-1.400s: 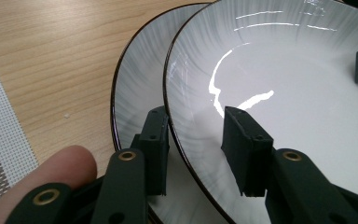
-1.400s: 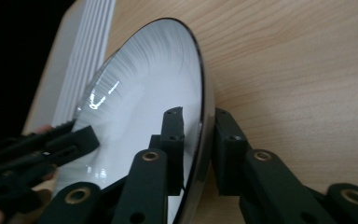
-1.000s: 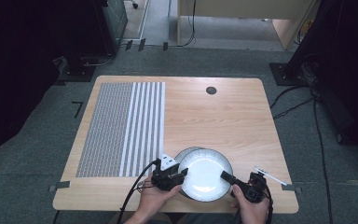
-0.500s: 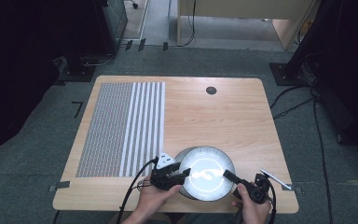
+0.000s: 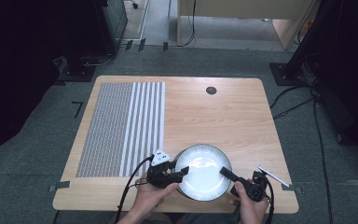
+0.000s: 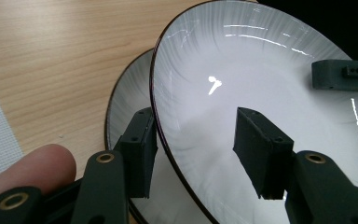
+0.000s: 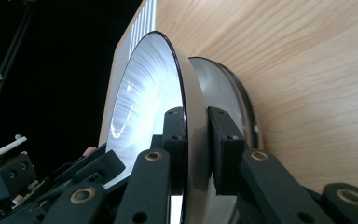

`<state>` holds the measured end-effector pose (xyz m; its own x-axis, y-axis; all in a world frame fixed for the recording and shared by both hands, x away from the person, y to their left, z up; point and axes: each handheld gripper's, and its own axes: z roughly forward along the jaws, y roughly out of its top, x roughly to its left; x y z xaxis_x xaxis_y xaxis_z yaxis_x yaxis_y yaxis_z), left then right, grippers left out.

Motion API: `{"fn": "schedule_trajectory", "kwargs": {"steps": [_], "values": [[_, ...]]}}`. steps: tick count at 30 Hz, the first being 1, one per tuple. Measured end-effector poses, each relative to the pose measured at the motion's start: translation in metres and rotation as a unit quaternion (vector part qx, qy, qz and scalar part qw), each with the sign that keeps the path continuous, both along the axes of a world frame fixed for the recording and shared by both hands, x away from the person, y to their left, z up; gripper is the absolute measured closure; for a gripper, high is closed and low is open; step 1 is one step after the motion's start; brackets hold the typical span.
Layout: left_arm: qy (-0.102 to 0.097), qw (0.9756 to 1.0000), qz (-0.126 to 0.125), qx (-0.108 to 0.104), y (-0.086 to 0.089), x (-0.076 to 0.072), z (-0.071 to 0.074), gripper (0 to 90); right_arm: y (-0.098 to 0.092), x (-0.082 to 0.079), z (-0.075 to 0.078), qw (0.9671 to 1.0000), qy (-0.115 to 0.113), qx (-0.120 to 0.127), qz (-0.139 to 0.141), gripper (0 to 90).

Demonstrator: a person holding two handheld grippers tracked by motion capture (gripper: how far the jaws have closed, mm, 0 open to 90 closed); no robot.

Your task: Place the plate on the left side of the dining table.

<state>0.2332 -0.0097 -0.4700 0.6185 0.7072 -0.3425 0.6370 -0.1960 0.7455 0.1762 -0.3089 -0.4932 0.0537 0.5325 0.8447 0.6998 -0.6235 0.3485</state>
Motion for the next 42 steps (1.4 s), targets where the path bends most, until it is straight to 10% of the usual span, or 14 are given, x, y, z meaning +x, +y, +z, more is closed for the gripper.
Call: {"fn": "schedule_trajectory", "kwargs": {"steps": [42], "values": [[-0.001,0.9954,0.095,-0.015,0.09,0.026,0.032,53.0,0.084,0.072,0.04,0.9976,-0.004,0.003,0.07,77.6]]}}
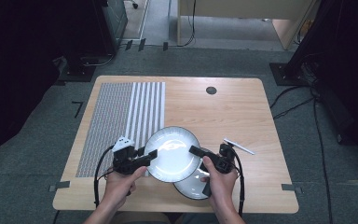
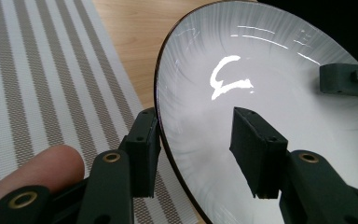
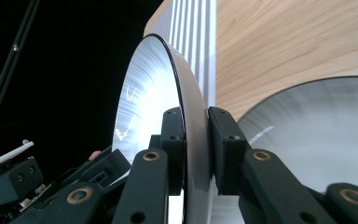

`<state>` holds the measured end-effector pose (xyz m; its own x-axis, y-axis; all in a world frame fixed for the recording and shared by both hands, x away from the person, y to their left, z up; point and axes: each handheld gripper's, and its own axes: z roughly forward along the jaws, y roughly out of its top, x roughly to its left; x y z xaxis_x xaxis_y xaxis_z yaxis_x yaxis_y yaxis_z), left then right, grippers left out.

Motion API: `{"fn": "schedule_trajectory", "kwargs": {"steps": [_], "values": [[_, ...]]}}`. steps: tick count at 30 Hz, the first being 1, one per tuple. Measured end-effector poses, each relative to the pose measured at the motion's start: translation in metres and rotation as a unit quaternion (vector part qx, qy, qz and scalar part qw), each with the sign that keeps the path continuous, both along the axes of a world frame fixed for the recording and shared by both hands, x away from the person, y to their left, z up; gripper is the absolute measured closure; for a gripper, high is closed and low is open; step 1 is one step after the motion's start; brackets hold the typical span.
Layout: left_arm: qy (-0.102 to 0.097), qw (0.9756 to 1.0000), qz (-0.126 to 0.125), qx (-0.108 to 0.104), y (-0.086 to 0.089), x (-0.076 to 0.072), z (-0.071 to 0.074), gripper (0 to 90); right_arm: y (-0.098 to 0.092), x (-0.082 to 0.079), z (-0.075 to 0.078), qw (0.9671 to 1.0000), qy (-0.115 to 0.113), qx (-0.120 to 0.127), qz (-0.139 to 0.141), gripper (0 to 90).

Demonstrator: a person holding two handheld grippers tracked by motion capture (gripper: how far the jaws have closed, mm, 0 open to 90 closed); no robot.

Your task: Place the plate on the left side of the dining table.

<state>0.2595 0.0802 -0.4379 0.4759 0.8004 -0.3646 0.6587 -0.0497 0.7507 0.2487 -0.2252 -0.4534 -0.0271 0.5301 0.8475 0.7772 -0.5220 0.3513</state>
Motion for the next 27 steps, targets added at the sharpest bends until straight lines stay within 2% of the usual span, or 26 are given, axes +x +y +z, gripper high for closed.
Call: {"fn": "schedule_trajectory", "kwargs": {"steps": [8,16,27], "values": [[-0.004,0.9997,0.024,-0.005,0.022,0.01,0.006,53.3,0.025,0.021,0.009,0.9999,-0.003,-0.003,0.016,77.4],[-0.011,0.999,0.043,0.003,0.044,0.021,0.011,53.6,0.048,0.042,0.012,0.9996,-0.003,0.004,0.028,77.4],[-0.007,0.9973,0.071,0.015,0.07,0.04,0.005,53.9,0.08,0.07,0.011,0.9991,-0.007,-0.01,0.041,77.3]]}}
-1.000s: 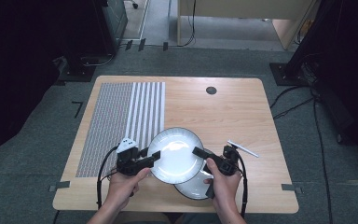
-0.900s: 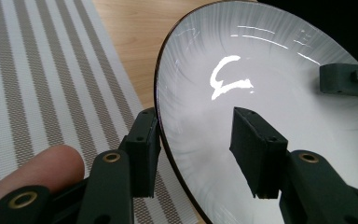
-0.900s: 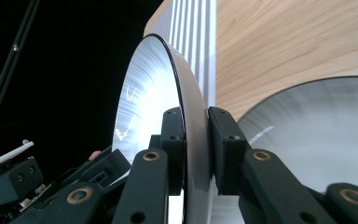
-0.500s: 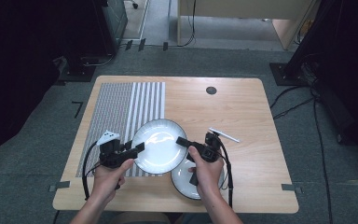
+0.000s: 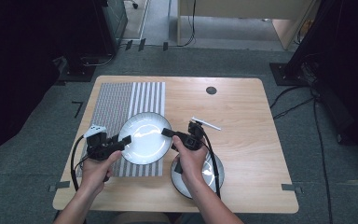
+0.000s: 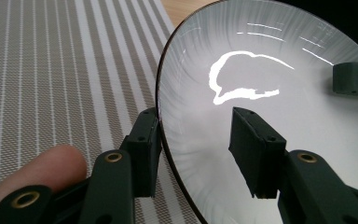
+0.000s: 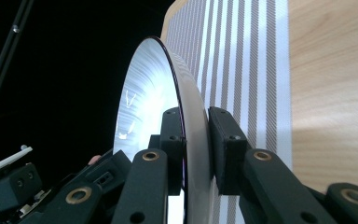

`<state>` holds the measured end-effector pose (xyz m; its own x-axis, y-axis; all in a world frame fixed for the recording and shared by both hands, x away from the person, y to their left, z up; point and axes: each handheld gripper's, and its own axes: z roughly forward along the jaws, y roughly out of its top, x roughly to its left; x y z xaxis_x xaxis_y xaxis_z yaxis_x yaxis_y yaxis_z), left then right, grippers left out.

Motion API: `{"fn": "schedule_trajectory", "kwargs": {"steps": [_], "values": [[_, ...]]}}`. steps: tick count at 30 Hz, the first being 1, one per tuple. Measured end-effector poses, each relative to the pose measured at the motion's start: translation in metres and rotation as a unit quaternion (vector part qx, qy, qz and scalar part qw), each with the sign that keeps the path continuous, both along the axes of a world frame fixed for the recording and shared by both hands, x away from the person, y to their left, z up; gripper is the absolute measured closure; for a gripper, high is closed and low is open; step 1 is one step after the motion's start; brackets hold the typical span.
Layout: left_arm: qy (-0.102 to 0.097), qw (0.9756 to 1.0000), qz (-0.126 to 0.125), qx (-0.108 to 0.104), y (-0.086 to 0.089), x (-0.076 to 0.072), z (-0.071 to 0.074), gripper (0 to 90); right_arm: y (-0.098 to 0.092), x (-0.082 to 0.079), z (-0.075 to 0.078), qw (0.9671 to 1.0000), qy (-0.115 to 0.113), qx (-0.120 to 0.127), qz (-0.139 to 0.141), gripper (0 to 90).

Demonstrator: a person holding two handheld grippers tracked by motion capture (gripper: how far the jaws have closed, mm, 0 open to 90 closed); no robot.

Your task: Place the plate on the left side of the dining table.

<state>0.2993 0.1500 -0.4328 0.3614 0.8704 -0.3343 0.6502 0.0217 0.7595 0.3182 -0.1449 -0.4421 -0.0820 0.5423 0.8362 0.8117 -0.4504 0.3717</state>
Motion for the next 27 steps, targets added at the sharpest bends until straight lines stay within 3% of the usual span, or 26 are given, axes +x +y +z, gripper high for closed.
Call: {"fn": "schedule_trajectory", "kwargs": {"steps": [14,20,23,27], "values": [[0.018,0.9984,0.053,0.012,0.03,0.031,-0.017,56.1,0.042,0.039,-0.013,0.9994,0.007,-0.028,0.018,78.4],[0.02,0.9963,0.076,0.035,0.037,0.047,-0.021,59.0,0.057,0.054,-0.019,0.9992,0.007,-0.034,0.018,78.9],[0.029,0.9954,0.088,0.022,0.043,0.056,-0.025,60.3,0.062,0.06,-0.022,0.9993,0.006,-0.032,0.016,78.8],[0.027,0.9942,0.096,0.041,0.043,0.065,-0.027,61.8,0.068,0.068,-0.026,0.9989,0.004,-0.043,0.015,79.1]]}}
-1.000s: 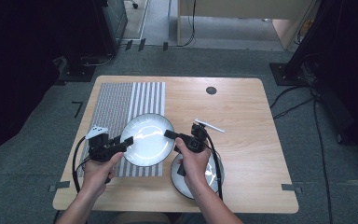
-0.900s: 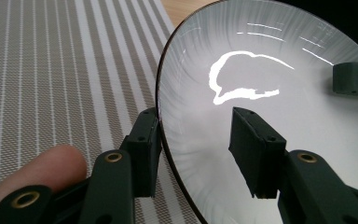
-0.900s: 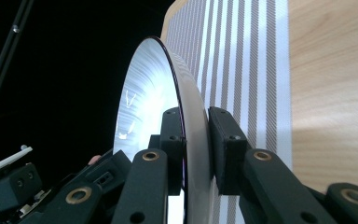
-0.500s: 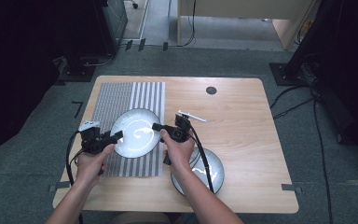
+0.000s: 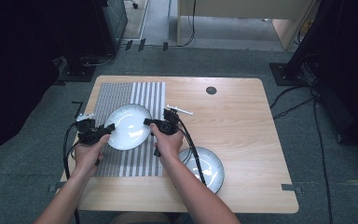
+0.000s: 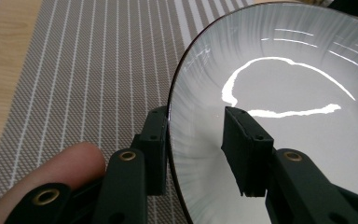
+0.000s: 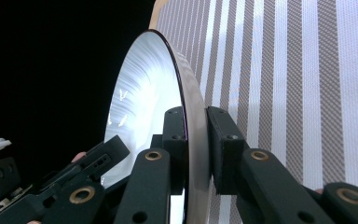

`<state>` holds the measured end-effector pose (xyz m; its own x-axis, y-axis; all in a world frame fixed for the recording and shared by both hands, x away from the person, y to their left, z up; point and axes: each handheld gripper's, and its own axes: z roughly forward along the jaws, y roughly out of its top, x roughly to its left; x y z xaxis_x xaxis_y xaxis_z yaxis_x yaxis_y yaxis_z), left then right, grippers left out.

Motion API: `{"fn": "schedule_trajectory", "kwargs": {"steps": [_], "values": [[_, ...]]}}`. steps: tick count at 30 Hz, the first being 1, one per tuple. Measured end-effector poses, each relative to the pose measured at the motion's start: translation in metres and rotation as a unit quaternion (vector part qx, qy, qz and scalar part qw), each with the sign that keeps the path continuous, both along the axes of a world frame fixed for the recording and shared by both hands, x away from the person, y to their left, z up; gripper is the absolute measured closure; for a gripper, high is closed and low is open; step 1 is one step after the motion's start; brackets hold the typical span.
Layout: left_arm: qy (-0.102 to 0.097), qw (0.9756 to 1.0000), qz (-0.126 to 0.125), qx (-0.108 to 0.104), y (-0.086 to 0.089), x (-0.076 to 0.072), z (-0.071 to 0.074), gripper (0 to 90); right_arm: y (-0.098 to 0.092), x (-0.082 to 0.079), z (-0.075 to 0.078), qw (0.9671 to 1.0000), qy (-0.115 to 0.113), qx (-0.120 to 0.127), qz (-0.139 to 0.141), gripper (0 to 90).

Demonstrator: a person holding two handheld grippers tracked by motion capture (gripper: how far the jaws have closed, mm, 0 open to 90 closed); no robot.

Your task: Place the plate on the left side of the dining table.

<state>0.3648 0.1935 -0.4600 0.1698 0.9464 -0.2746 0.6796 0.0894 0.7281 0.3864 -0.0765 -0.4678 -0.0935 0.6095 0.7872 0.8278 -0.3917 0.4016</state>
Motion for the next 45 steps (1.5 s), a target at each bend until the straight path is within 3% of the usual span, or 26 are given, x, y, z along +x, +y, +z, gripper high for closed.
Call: {"fn": "schedule_trajectory", "kwargs": {"steps": [2,4,7,11,23,32,39,45], "values": [[-0.001,1.0,0.003,0.001,0.001,0.005,0.0,62.2,0.003,0.005,-0.003,1.0,-0.002,0.0,-0.006,79.3],[-0.003,0.9999,0.011,-0.011,0.003,0.009,0.0,62.6,0.004,0.01,-0.006,1.0,0.001,-0.002,-0.007,80.1],[-0.001,0.9999,0.017,0.0,0.003,0.018,-0.001,63.5,0.007,0.018,-0.01,0.9999,0.001,-0.007,-0.01,80.7],[0.0,0.9994,0.033,-0.009,0.007,0.028,-0.002,63.9,0.012,0.028,-0.015,0.9999,0.004,-0.01,-0.012,81.5],[0.024,0.9984,0.05,0.008,0.012,0.053,-0.02,66.1,0.022,0.057,-0.034,0.9997,0.021,-0.013,-0.007,81.6],[0.041,0.9974,0.059,0.005,0.016,0.063,-0.03,66.2,0.028,0.063,-0.048,0.9991,0.039,-0.013,-0.01,81.5],[0.055,0.9972,0.05,0.005,0.017,0.066,-0.036,66.0,0.03,0.066,-0.055,0.9986,0.046,-0.021,-0.015,80.8],[0.053,0.9972,0.053,0.006,0.017,0.068,-0.035,66.9,0.032,0.069,-0.058,0.9984,0.046,-0.029,-0.018,79.8]]}}
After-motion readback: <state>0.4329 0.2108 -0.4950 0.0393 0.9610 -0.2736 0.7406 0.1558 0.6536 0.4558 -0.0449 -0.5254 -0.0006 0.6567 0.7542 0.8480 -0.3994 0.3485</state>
